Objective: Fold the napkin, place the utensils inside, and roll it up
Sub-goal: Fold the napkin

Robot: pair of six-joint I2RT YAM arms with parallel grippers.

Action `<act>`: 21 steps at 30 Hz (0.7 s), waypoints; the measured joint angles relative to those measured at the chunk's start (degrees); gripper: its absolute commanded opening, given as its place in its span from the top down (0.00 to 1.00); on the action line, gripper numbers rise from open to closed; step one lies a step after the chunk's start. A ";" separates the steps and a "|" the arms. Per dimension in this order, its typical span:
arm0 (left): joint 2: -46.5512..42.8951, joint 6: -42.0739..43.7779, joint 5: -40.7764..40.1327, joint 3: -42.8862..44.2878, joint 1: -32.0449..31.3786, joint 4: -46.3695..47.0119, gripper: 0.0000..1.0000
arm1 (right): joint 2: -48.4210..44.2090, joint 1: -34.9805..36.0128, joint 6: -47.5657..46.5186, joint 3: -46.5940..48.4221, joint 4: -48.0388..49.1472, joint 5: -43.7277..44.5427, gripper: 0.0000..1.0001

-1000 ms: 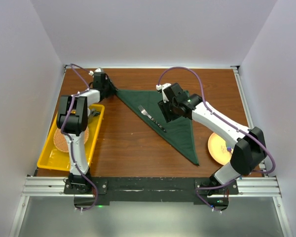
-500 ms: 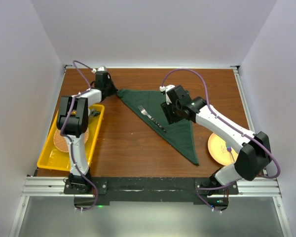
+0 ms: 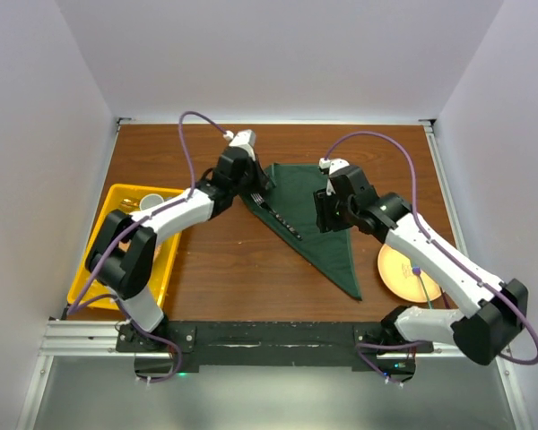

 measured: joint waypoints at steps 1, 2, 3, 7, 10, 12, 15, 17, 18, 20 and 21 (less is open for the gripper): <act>-0.35 -0.07 -0.37 -0.66 -1.60 -0.04 0.99 | -1.11 0.00 0.31 -0.17 -0.22 -0.07 0.50; -0.52 -0.17 -0.55 -1.18 -2.91 -0.13 0.99 | -2.29 0.00 0.52 -0.33 -0.42 -0.22 0.50; -0.55 -0.37 -0.76 -1.64 -4.15 -0.24 0.99 | -3.43 0.02 0.70 -0.46 -0.63 -0.26 0.49; -0.50 -0.94 -1.46 -2.43 -7.67 -1.57 0.99 | -7.19 0.02 1.09 -0.79 -1.29 -0.31 0.48; -0.35 -1.53 -2.19 -2.43 -9.33 -1.84 0.99 | -9.18 0.02 1.27 -1.20 -1.86 -0.31 0.48; 0.09 -1.81 -2.45 -2.43 -10.23 -1.86 0.99 | -10.01 0.02 1.33 -1.77 -2.14 -0.31 0.48; 1.42 -2.29 -2.73 -2.43 -11.37 -1.79 0.99 | -10.62 0.02 1.44 -2.62 -2.73 -0.26 0.48; 2.54 -2.97 -2.78 -2.43 -12.07 -1.77 0.98 | -10.67 0.00 1.55 -3.19 -3.06 -0.17 0.47; 3.06 -3.19 -2.75 -2.43 -12.44 -1.79 0.98 | -10.75 0.00 1.60 -3.54 -3.21 -0.13 0.47; 3.93 -3.63 -2.75 -2.43 -13.16 -1.73 0.98 | -10.99 0.00 1.70 -4.11 -3.45 -0.09 0.47; 4.28 -3.72 -2.78 -2.43 -13.55 -1.75 0.98 | -11.17 0.00 1.75 -4.35 -3.58 -0.02 0.47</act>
